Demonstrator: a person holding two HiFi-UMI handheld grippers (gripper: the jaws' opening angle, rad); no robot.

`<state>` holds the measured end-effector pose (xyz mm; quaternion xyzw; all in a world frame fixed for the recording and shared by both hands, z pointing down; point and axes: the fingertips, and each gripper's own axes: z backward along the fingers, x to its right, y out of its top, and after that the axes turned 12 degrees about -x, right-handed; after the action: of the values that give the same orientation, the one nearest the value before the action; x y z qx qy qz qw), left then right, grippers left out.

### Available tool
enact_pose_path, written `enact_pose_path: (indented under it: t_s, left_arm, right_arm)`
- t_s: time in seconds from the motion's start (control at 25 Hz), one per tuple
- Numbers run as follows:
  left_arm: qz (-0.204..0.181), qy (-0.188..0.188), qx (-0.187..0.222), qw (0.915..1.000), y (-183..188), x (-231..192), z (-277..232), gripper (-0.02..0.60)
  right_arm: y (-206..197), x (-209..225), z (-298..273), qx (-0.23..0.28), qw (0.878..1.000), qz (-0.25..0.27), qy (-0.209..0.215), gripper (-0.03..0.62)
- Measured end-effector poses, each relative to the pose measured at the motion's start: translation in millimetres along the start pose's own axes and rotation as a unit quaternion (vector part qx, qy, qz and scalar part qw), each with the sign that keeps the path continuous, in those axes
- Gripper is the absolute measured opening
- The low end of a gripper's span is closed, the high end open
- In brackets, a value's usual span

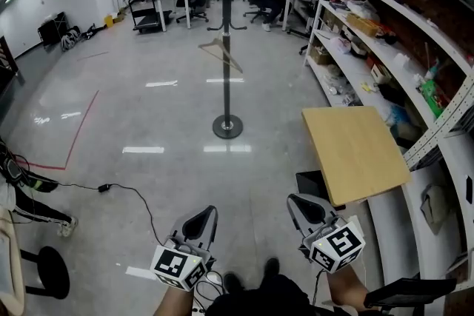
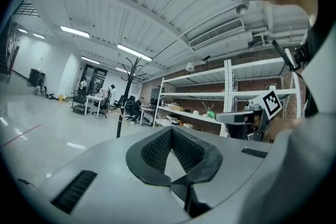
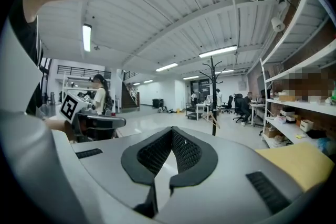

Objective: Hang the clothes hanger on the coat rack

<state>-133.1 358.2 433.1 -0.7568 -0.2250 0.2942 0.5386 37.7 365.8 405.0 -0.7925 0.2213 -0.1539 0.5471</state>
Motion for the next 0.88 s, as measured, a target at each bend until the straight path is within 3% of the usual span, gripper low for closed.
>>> enact_pose_path:
  t_s: [0.48,0.88]
  left_arm:
    - [-0.042,-0.012,0.012,0.999,28.5,66.3,12.5,0.002]
    - [-0.055,-0.009,0.012,0.9984,29.4,82.7,2.3,0.0]
  right_arm:
    - [13.5,6.5,54.4,0.026,1.0,-0.01,0.002,0.006]
    - [3.1,20.1,62.2,0.021,1.0,-0.001,-0.003,0.006]
